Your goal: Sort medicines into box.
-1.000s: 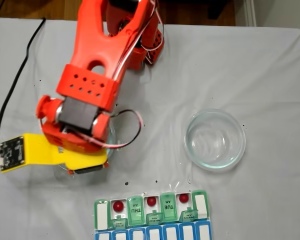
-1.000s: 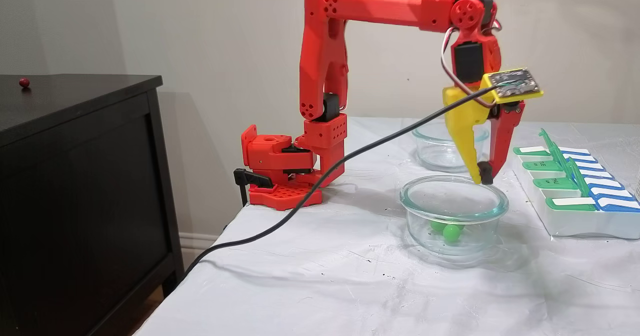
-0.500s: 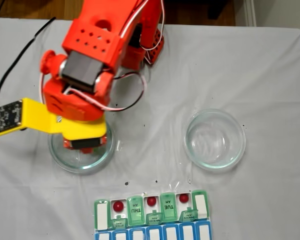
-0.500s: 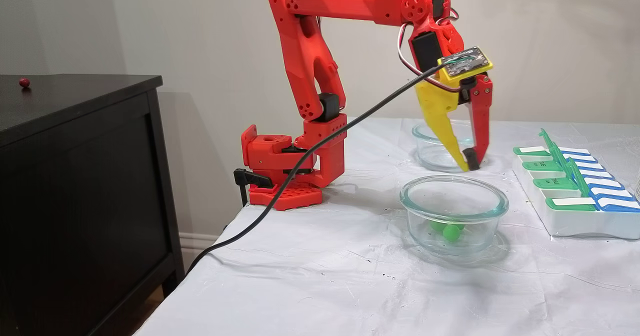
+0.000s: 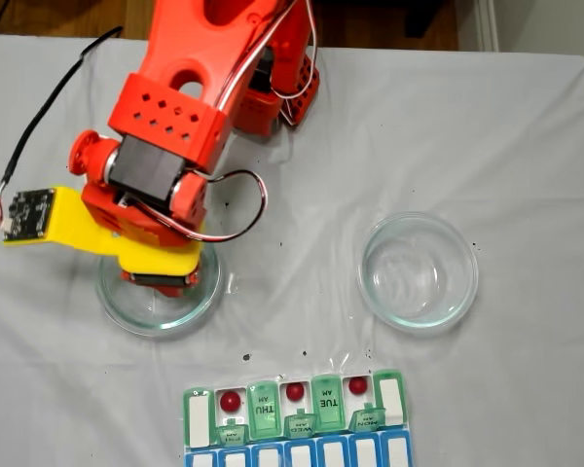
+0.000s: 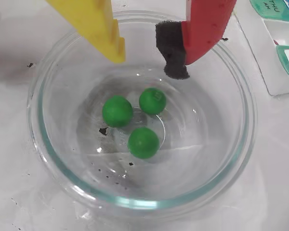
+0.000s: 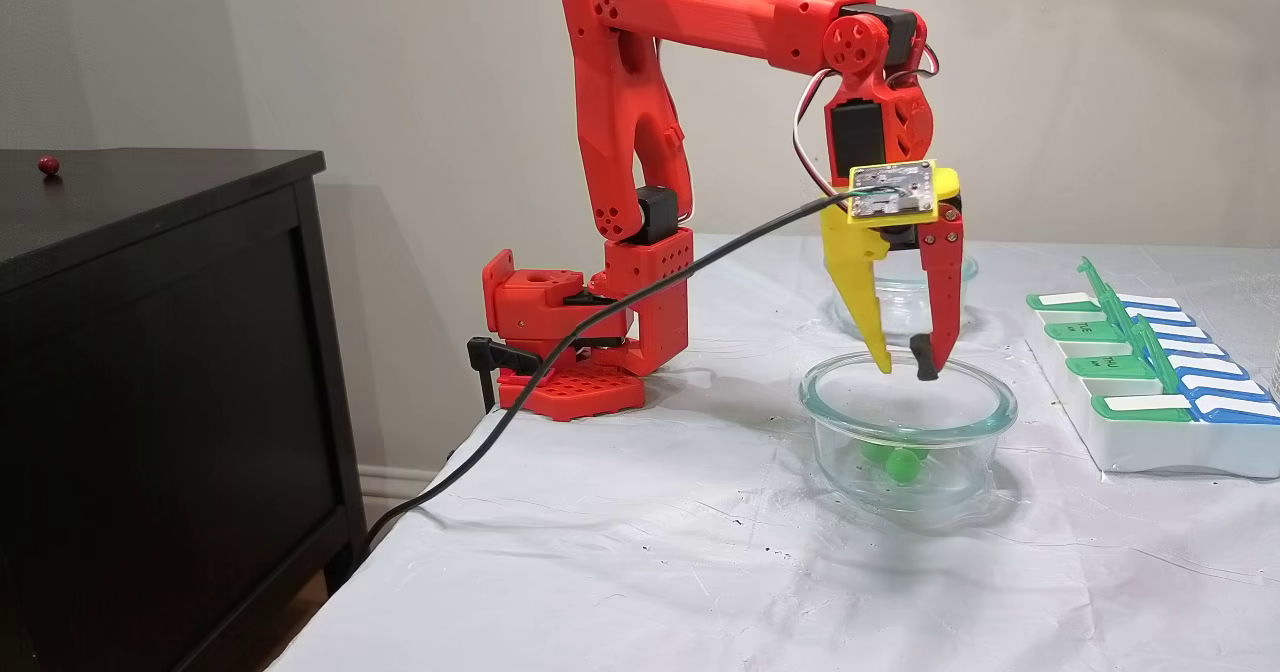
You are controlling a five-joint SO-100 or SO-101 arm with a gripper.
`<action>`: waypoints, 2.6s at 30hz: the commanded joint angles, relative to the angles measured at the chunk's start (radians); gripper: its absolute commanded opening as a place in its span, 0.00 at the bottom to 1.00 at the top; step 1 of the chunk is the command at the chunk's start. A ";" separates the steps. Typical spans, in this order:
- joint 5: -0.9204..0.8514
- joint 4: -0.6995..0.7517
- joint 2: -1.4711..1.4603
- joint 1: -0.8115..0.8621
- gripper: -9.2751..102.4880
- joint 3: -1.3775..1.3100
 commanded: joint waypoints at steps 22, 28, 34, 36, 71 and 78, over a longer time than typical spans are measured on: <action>0.279 -0.020 -0.143 0.046 0.27 -0.069; 0.307 0.000 -0.173 0.031 0.29 -0.101; 0.330 0.015 -0.192 0.015 0.32 -0.118; 0.333 0.017 -0.201 0.011 0.32 -0.121; 0.443 -0.193 -0.227 -0.055 0.27 0.021; 0.425 -0.192 -0.221 -0.054 0.27 0.026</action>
